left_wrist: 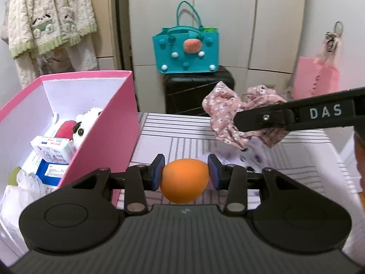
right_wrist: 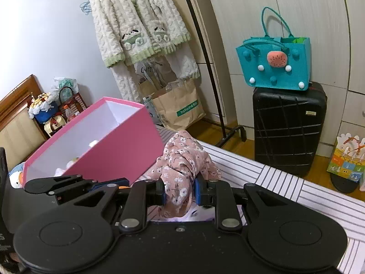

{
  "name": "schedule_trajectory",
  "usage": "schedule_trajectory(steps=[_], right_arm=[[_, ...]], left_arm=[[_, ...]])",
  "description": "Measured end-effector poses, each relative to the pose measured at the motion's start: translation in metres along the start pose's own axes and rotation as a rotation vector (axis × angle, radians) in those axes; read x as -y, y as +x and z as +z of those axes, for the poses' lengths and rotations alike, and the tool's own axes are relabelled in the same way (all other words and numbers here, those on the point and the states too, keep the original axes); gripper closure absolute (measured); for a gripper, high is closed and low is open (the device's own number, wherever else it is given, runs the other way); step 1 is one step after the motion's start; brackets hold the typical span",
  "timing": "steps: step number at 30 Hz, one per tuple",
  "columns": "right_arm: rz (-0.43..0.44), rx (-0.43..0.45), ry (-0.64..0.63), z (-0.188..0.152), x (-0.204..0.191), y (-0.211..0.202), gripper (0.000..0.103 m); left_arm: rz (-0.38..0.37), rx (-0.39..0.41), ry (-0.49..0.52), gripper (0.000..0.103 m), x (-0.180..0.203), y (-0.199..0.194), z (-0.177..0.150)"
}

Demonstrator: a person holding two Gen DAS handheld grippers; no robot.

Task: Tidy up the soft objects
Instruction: 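Carry the floral cloth and orange sponge over the pink box with both grippers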

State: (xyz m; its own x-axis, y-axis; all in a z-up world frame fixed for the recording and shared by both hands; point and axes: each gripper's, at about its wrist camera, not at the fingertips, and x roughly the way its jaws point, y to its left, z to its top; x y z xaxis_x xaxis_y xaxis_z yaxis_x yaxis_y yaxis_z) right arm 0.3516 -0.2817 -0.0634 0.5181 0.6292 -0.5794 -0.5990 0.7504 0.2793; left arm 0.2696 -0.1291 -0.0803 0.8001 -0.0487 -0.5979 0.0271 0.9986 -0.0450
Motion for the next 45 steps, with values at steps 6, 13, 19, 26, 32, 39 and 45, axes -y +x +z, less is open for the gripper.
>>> schedule_trajectory(steps=[6,13,19,26,32,39,45], right_arm=[[-0.048,-0.035,0.019,-0.012,-0.021,-0.018,0.078],[-0.049,-0.12,0.08,-0.033,-0.042,-0.033,0.077],[-0.053,-0.147,0.071,-0.054,-0.07,-0.049,0.077],[-0.073,-0.154,0.032,-0.081,-0.104,-0.071,0.077],[-0.073,-0.16,-0.001,-0.101,-0.133,-0.087,0.077],[0.008,-0.173,-0.009,-0.111,-0.165,-0.102,0.077],[0.1,-0.169,0.025,-0.11,-0.19,-0.105,0.077]], left_arm=[[-0.082,-0.041,0.04,0.062,-0.007,-0.028,-0.006],[-0.179,-0.082,0.098,0.062,-0.014,-0.06,-0.016],[-0.263,-0.125,0.107,0.062,-0.024,-0.082,-0.027],[-0.332,-0.197,0.139,0.062,-0.042,-0.103,-0.048],[-0.364,-0.257,0.162,0.062,-0.061,-0.123,-0.056],[-0.375,-0.338,0.234,0.061,-0.087,-0.158,-0.053],[-0.355,-0.331,0.235,0.061,-0.122,-0.19,-0.041]])
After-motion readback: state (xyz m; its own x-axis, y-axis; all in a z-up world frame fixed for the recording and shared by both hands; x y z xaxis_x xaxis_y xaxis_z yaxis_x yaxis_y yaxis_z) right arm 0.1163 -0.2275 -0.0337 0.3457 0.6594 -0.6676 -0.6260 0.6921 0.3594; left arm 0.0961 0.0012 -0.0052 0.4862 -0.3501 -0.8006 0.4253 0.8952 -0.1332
